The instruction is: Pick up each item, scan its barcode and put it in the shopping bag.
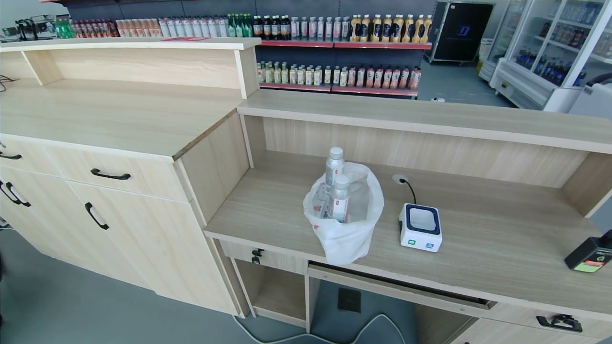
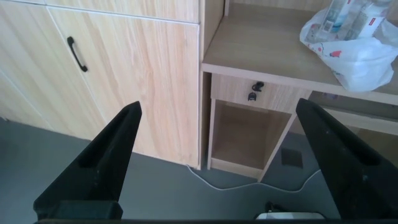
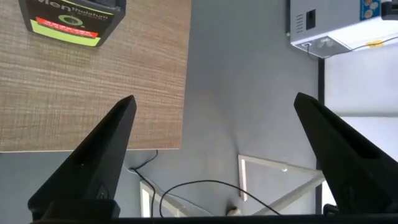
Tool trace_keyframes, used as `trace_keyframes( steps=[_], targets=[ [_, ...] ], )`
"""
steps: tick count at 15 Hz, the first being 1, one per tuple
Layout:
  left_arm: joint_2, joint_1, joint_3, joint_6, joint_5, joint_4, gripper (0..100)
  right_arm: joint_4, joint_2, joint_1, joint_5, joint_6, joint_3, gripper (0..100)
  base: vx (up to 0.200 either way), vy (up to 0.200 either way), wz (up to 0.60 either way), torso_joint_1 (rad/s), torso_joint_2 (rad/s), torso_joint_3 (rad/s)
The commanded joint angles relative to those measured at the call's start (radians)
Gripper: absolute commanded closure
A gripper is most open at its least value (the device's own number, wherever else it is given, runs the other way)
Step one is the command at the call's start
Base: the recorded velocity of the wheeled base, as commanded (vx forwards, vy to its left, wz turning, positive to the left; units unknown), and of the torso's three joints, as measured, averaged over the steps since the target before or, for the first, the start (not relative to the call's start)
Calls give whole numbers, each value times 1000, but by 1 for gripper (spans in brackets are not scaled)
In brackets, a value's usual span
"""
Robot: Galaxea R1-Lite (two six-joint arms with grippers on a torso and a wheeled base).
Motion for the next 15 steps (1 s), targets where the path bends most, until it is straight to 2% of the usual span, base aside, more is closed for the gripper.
trace_keyframes(
  steps=[1, 3, 11, 15],
  targets=[
    [0, 0, 0, 0, 0, 0, 0, 4, 49, 0, 29, 0, -30, 0, 0, 0, 0, 0, 0, 0],
    [0, 0, 0, 0, 0, 0, 0, 5, 77, 0, 87, 2, -53, 0, 0, 0, 0, 0, 0, 0],
    [0, 0, 0, 0, 0, 0, 0, -1, 134, 0, 136, 9, -81, 0, 0, 0, 0, 0, 0, 0],
    [0, 0, 0, 0, 0, 0, 0, -1, 148, 0, 196, 34, -78, 0, 0, 0, 0, 0, 0, 0]
  ],
)
